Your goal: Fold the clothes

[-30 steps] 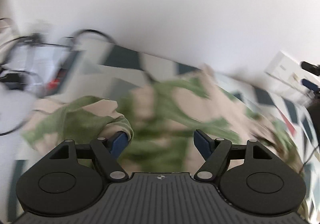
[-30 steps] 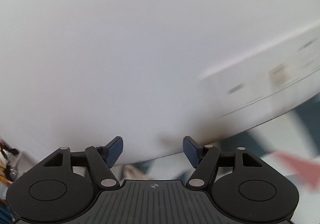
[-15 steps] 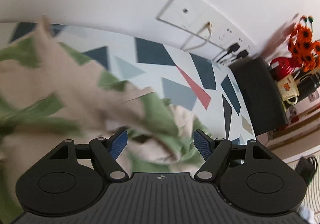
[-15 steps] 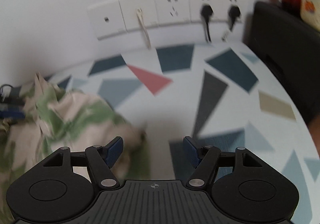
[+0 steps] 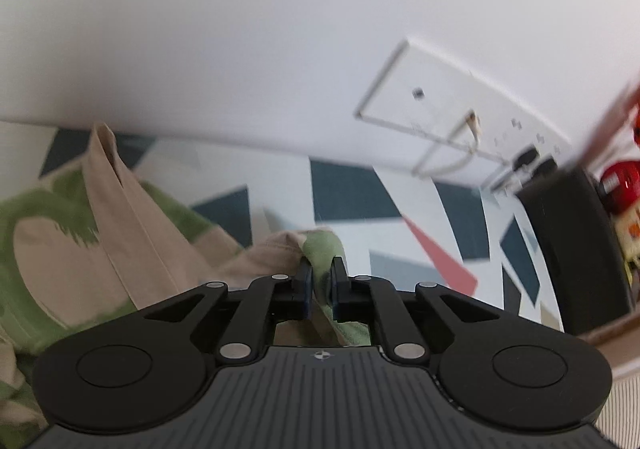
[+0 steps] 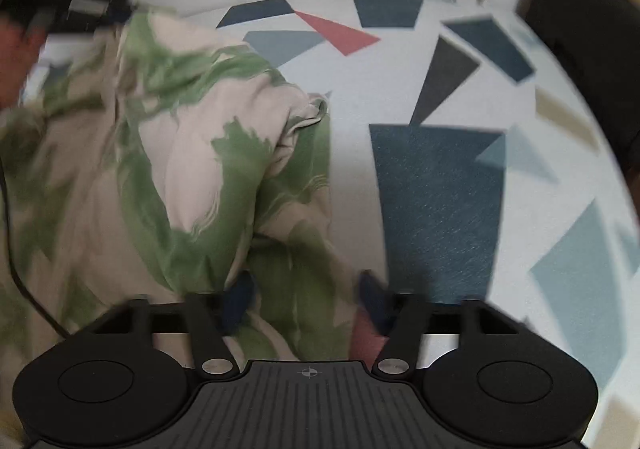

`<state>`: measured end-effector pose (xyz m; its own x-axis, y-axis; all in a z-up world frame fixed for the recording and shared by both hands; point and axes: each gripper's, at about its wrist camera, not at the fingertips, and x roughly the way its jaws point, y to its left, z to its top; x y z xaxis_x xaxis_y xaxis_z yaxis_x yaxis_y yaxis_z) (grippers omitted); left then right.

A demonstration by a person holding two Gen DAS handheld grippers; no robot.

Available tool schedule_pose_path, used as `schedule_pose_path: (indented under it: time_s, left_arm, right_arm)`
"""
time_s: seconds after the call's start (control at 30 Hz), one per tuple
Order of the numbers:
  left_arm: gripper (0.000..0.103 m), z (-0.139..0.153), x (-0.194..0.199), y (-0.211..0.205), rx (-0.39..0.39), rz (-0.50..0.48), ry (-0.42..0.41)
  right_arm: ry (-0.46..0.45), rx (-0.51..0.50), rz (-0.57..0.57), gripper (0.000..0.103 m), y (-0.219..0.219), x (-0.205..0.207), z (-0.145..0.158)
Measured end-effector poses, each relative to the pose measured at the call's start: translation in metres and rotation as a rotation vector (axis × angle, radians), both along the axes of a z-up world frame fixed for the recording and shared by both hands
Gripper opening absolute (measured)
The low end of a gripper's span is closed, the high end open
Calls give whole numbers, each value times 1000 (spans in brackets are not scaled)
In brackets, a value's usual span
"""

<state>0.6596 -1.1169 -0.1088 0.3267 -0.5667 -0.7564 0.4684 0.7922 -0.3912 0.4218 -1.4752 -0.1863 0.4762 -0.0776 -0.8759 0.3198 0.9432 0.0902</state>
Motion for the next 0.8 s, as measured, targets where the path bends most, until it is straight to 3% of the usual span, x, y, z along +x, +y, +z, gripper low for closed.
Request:
schedule_pose_path:
  time_s: [0.1, 0.13, 0.23, 0.33, 0.43, 0.47, 0.53, 0.6, 0.73, 0.8]
  left_arm:
    - [8, 6, 9, 1, 5, 30, -16]
    - [8, 7, 12, 1, 7, 36, -18]
    - [8, 9, 16, 2, 11, 41, -18]
    - [9, 7, 17, -1, 11, 26, -8]
    - [9, 6, 17, -4, 11, 10, 2]
    - [9, 5, 17, -4, 11, 5, 5]
    - [9, 4, 17, -6, 11, -5, 12]
    - [17, 3, 18, -8, 11, -15, 19]
    - [46, -10, 14, -11, 33, -68, 55]
    - [48, -18, 12, -12, 47, -100, 76]
  right_arm:
    - [-59, 88, -88, 5, -27, -3, 2]
    - [-82, 69, -129, 5, -37, -5, 6]
    - [-171, -63, -279, 5, -67, -12, 22]
    - [-358, -231, -462, 5, -93, -27, 55]
    - [-556, -317, -517, 6, -98, -39, 78]
    - [-567, -326, -503, 6, -98, -38, 80]
    - [-474, -329, -449, 14, -98, -25, 73]
    - [-345, -276, -394, 45, -98, -12, 57]
    - [-292, -186, -319, 48, -87, 3, 35]
    - [-322, -167, -299, 48, -85, 12, 31]
